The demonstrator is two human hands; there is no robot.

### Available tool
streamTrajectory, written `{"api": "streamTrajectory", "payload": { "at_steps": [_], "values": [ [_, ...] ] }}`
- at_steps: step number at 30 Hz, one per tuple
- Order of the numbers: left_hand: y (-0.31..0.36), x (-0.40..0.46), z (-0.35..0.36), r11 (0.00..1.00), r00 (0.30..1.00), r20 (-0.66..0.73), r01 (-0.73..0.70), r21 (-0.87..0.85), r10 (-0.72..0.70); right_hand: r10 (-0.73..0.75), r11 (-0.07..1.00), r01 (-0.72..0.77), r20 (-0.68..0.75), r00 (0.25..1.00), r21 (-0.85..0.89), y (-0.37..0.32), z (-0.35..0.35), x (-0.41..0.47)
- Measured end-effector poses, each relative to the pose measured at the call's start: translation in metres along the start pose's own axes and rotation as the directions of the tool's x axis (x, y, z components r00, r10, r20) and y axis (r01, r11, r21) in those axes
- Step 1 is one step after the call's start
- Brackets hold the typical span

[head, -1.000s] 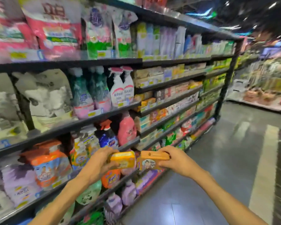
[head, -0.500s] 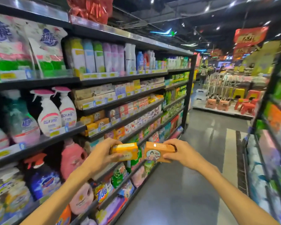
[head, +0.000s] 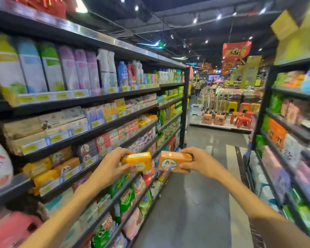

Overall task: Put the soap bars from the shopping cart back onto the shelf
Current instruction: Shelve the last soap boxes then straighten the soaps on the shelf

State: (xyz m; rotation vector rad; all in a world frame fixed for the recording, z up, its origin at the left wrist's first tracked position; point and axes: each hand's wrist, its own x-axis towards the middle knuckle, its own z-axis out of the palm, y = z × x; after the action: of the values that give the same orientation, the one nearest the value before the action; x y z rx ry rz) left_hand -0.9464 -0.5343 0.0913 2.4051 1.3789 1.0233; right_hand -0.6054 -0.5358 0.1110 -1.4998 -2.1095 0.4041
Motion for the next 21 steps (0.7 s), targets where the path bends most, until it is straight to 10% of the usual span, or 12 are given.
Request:
{"api": "streamTrajectory", "payload": {
  "at_steps": [12, 21],
  "values": [
    [-0.102, 0.067, -0.029, 0.970, 0.974, -0.155, 0.191, 0.152, -0.167, -0.200, 0.979, 0.196, 0.082, 0.976, 0.055, 0.000, 0.051, 0.202],
    [-0.138, 0.034, -0.066, 0.817, 0.823, -0.377, 0.528, 0.230, -0.425, -0.463, 0.886, 0.434, 0.249, 0.851, 0.164, -0.057, 0.132, 0.325]
  ]
}}
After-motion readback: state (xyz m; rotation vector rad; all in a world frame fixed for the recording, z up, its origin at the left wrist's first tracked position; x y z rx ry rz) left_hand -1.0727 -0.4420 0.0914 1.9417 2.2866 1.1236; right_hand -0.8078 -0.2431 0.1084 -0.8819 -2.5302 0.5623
